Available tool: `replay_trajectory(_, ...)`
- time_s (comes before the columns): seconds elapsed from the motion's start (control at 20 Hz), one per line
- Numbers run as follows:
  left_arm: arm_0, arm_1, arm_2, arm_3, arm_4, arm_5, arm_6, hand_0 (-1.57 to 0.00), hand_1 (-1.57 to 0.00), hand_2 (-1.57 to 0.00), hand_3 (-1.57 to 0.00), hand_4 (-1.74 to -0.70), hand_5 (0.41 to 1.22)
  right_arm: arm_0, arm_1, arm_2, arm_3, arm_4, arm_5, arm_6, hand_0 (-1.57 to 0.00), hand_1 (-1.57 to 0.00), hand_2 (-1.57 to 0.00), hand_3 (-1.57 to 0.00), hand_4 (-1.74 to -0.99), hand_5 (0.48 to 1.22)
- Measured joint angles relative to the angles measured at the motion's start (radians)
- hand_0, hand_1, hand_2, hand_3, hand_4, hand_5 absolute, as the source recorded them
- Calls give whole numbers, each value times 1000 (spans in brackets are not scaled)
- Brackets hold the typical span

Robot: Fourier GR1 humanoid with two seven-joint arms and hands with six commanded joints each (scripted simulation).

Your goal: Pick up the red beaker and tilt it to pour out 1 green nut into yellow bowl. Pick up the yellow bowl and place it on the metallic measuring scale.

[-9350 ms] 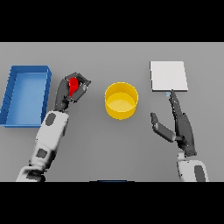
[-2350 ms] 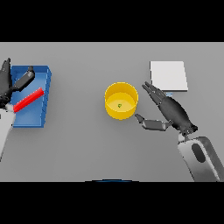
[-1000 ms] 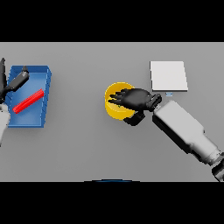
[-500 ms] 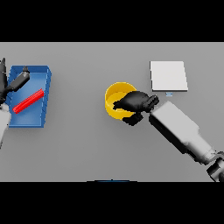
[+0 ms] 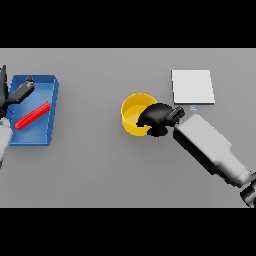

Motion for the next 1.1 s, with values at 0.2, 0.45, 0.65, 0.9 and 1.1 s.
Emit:
replay_trajectory(0.2, -17, 7, 6, 21, 2, -7, -2, 1, 1, 1, 1, -731, 685, -2, -12, -10, -20, -18, -12, -1, -1531, -1531, -1306, -1405, -1725, 1210)
replay_trajectory(0.45, -15, 2, 1, 20, -2, -3, -11, 1, 1, 1, 1, -735, 690, -21, -48, -43, -97, -41, 36, 22, -1558, -1558, -1404, -1266, -1736, 1217)
replay_trajectory(0.65, -17, 7, 6, 11, -2, 2, -9, 1, 1, 1, 1, -739, 693, -13, -86, -78, -174, -48, 52, 70, -1566, -1566, -1422, -1268, -1739, 1220)
replay_trajectory(0.9, -11, 12, 10, 9, 3, -2, -16, 1, 1, 1, 1, -743, 700, -26, -120, -133, -175, -66, 35, 67, -1569, -1569, -1465, -1347, -1740, 1220)
replay_trajectory(1.1, -18, 14, 4, 13, -7, -6, 4, 1, 1, 1, 1, -744, 710, -48, -161, -187, -140, -76, 13, 77, -1570, -1570, -1504, -1239, -1741, 1221)
